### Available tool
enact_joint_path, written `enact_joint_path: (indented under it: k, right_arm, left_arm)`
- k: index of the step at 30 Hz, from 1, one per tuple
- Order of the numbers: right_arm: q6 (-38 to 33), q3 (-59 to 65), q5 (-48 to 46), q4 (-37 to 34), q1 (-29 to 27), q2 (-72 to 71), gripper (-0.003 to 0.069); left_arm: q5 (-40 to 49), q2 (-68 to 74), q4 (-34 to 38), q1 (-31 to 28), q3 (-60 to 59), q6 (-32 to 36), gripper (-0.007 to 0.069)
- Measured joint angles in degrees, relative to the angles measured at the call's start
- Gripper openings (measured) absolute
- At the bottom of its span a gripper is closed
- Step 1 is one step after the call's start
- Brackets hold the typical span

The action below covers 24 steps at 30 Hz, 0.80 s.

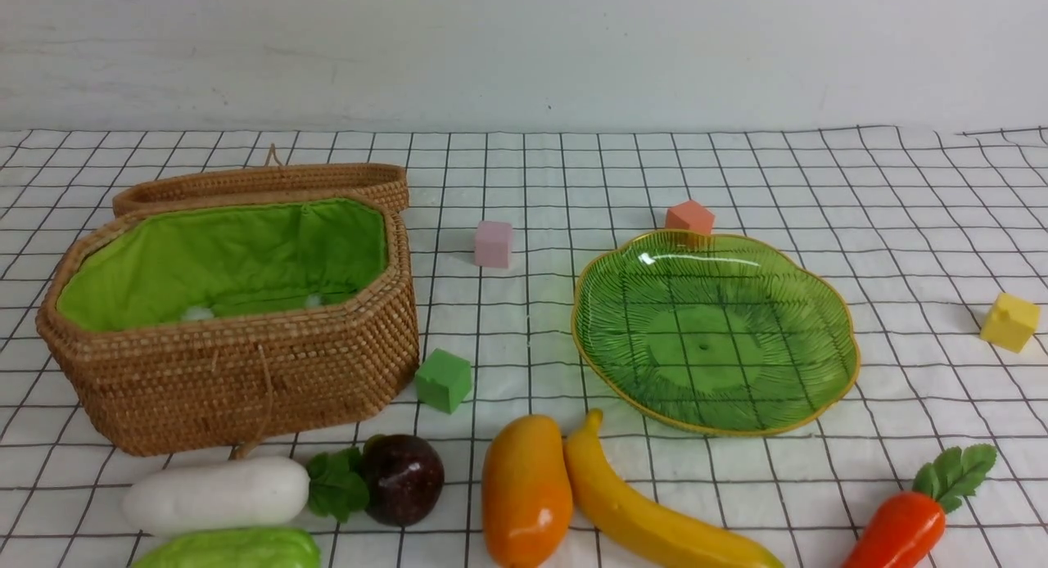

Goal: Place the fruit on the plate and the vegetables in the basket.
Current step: Take a chayote with your left arm and place it on the basket on the left.

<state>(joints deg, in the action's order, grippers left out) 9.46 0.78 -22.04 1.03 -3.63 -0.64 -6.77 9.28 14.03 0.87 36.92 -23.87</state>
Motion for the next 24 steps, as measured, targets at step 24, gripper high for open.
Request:
enact_joint_path:
  k: [24]
  right_arm:
    - [0.0, 0.0, 0.0, 0.0, 0.0, 0.0, 0.0239]
  left_arm:
    - [73.1, 49.7, -3.4, 4.3, 15.5, 40.2, 0.026]
